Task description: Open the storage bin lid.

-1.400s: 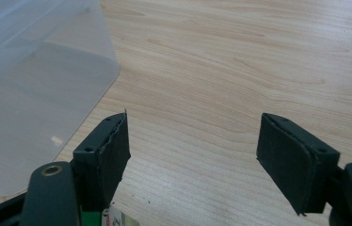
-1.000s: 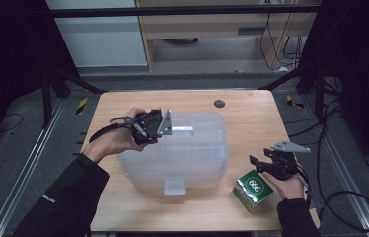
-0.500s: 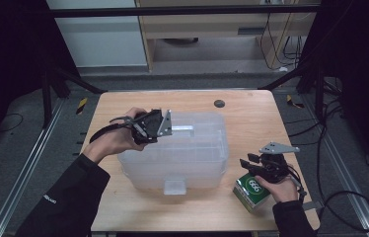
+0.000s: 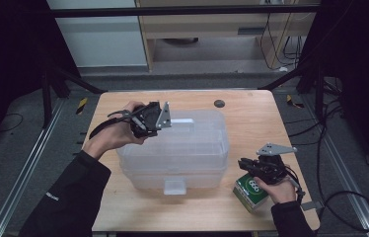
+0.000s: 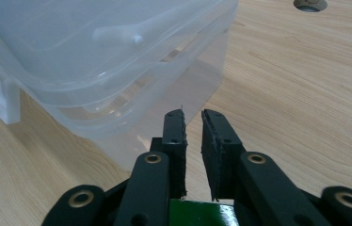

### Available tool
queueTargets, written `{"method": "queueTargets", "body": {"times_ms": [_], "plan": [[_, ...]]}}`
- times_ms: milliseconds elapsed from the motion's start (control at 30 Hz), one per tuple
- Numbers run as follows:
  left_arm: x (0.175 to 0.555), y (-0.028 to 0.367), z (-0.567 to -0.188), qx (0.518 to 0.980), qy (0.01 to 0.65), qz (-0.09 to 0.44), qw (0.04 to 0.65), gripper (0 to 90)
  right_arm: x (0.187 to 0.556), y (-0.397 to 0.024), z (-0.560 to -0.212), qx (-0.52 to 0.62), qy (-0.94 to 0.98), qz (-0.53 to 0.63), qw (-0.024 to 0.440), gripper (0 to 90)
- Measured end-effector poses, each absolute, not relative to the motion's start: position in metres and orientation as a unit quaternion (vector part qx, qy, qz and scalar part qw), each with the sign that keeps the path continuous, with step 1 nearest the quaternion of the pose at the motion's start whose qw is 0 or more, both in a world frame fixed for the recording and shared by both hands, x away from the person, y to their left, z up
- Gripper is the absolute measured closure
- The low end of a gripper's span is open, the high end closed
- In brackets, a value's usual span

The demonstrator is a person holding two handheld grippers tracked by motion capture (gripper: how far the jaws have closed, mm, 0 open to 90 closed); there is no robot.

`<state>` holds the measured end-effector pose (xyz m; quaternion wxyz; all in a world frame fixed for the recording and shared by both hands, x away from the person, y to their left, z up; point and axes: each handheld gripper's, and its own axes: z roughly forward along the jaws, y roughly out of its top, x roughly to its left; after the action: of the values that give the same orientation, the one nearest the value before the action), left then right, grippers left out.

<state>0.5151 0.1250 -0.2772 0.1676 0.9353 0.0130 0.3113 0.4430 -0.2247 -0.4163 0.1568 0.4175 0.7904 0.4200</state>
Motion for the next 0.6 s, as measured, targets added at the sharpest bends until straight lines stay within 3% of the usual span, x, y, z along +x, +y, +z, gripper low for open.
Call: {"method": "queueTargets", "body": {"times_ms": [267,600], "plan": [[0.524,0.127,-0.273,0.928,0.030,0.322,0.182,71.1,0.441,-0.225,-0.415,0.412,0.784,0.439,0.150,89.6],[0.535,0.129,-0.269,0.919,0.054,0.337,0.199,69.6,0.439,-0.222,-0.414,0.404,0.782,0.455,0.136,90.0]]}}
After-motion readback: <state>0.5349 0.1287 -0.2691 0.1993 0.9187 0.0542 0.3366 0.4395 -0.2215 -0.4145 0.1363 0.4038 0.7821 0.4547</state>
